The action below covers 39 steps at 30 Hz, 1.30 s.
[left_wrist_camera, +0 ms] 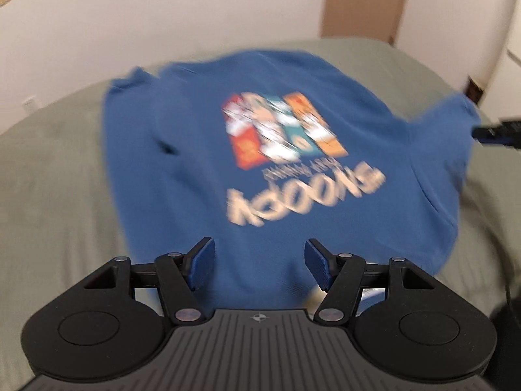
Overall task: Fold clothes
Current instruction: 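Move the left gripper to the other sweatshirt sleeve lying folded along the body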
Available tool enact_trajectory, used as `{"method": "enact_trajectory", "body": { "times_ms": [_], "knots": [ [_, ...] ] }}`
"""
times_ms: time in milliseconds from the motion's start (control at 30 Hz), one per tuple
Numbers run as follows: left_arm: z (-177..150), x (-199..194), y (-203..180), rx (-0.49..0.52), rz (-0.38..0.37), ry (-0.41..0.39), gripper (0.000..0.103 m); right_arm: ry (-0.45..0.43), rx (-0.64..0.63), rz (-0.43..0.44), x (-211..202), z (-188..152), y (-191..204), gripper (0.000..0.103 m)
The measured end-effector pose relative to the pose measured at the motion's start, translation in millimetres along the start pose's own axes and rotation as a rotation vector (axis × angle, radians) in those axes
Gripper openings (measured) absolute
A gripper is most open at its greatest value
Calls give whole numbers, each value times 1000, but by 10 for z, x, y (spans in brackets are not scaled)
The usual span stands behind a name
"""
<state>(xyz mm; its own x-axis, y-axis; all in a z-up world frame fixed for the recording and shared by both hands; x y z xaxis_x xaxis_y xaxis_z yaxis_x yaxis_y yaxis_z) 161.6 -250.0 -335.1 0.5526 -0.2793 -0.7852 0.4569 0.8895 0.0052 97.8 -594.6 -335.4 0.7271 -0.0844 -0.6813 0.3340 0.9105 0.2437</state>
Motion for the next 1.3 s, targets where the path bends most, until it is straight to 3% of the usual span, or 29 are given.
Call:
{"method": "enact_trajectory", "body": {
  "times_ms": [133,233,400,500,700,900,1167,1300],
  "knots": [
    [-36,12,501,-90,57,9,60,-20,-129,102,-118,-19,754,42],
    [-104,91,744,-143,59,32,60,4,-226,210,-97,-168,1452,51],
    [-270,359,1173,-344,4,79,60,34,-340,233,45,-465,2024,51],
    [-288,461,1361,-436,-7,69,60,61,-321,231,87,-586,2095,51],
    [-189,763,1351,-448,-44,81,60,108,-274,217,229,-710,2069,51],
    [-17,938,1350,-445,-18,38,60,119,-263,201,342,-716,1996,51],
    [-25,924,1470,-509,-29,48,60,127,-246,207,417,-716,1944,51],
    [-54,805,1618,-533,22,40,60,126,-238,219,434,-708,1946,51]
  ]
}}
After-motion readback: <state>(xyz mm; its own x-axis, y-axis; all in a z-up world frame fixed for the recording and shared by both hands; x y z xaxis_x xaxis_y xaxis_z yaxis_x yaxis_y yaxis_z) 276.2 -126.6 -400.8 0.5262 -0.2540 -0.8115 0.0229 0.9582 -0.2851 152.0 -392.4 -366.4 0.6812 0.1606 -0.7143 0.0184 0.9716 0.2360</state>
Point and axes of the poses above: each gripper's, at about its wrist camera, not at the fingertips, and x roughly the way its jaws point, y to its left, z to its top, the point moved 9 cm from there along x, roughly the way its jaws point, and after that the axes turned 2 degrees about -y, right-handed, at the moved point
